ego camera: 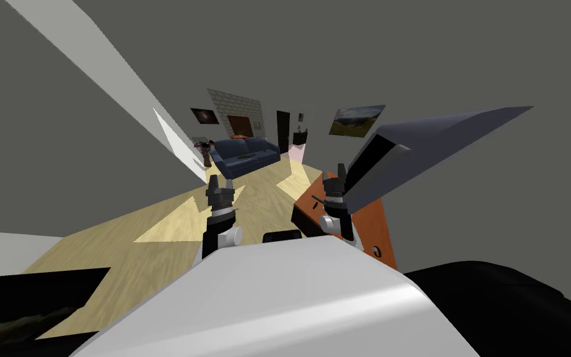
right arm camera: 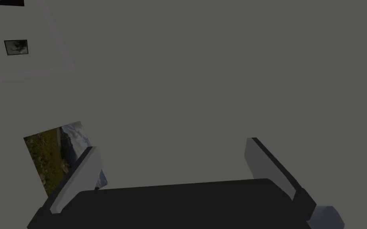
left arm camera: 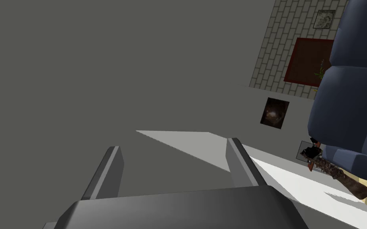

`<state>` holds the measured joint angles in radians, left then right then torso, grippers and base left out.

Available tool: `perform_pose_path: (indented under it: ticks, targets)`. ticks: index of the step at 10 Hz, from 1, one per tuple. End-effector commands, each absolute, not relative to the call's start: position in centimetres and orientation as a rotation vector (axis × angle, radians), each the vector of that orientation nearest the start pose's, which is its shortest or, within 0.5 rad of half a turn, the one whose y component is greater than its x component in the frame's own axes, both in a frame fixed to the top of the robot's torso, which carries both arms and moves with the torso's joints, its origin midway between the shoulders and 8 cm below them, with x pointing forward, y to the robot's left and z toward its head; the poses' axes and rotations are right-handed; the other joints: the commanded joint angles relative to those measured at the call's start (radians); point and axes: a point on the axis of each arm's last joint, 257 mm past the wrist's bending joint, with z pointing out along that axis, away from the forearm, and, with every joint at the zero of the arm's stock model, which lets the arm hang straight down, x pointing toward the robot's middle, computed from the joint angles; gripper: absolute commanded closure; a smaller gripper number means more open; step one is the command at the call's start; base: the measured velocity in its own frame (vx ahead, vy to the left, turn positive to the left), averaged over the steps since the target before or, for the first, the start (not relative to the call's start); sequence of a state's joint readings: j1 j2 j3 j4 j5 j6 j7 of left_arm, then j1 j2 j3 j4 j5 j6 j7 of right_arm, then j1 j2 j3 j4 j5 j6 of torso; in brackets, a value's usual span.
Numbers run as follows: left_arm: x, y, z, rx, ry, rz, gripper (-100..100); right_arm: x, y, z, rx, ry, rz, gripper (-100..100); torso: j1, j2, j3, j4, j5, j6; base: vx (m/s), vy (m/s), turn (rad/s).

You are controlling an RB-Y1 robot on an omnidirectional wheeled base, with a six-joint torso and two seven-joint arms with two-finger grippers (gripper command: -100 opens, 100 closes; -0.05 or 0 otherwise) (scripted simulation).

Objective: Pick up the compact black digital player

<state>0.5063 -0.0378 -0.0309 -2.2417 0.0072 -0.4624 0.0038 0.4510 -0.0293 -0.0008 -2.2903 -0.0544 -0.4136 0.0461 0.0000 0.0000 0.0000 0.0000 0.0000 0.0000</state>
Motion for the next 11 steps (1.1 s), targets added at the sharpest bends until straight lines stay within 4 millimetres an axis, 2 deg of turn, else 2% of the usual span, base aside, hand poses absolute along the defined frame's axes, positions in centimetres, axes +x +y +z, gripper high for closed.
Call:
perform_pose_path:
  ticks: [1,3,4,6,7,8,9,11]
  targets:
    - [35.8,27.7,-0.2,-0.761,0.630,-1.320,0,36.8,-28.2,0.9,0.705,0.710,1.284,-100,0.000,0.000,0.000,0.000,0.000,0.000,0.061,0.110,-0.145]
    - [35.8,27.7,-0.2,-0.761,0.630,-1.320,0,37.9,-29.1,-1.9,0.765,0.788,1.252,-100,0.009,-0.005,-0.003,-0.001,0.002,0.000,0.104,0.167,-0.141]
    - [35.8,27.7,-0.2,-0.761,0.630,-1.320,0,37.9,-29.1,-2.0,0.766,0.788,1.252,-100,0.011,-0.007,-0.004,-0.002,0.002,0.000,0.089,0.120,-0.039]
    - [35.8,27.7,-0.2,-0.761,0.630,-1.320,0,38.9,-30.7,-5.8,0.858,0.871,1.208,-100,0.006,-0.007,-0.004,-0.002,0.001,0.000,0.122,0.123,-0.144]
    - [35.8,27.7,-0.2,-0.761,0.630,-1.320,0,38.9,-30.7,-5.9,0.863,0.875,1.206,-100,0.010,-0.009,-0.005,-0.002,0.002,0.000,0.089,0.132,-0.064]
    - [35.8,27.7,-0.2,-0.761,0.629,-1.320,0,39.3,-31.7,-8.3,0.923,0.918,1.179,-100,0.008,-0.007,-0.004,-0.002,0.002,0.000,0.088,0.117,-0.097]
    - [35.8,27.7,-0.2,-0.761,0.630,-1.320,0,39.3,-31.7,-8.3,0.924,0.919,1.178,-100,0.008,-0.007,-0.004,-0.002,0.002,0.000,0.070,0.105,-0.082]
    - [35.8,27.7,-0.2,-0.761,0.630,-1.320,0,39.5,-34.1,-13.1,1.052,0.988,1.121,-100,0.007,-0.008,-0.004,-0.002,0.002,0.000,0.119,0.157,-0.175]
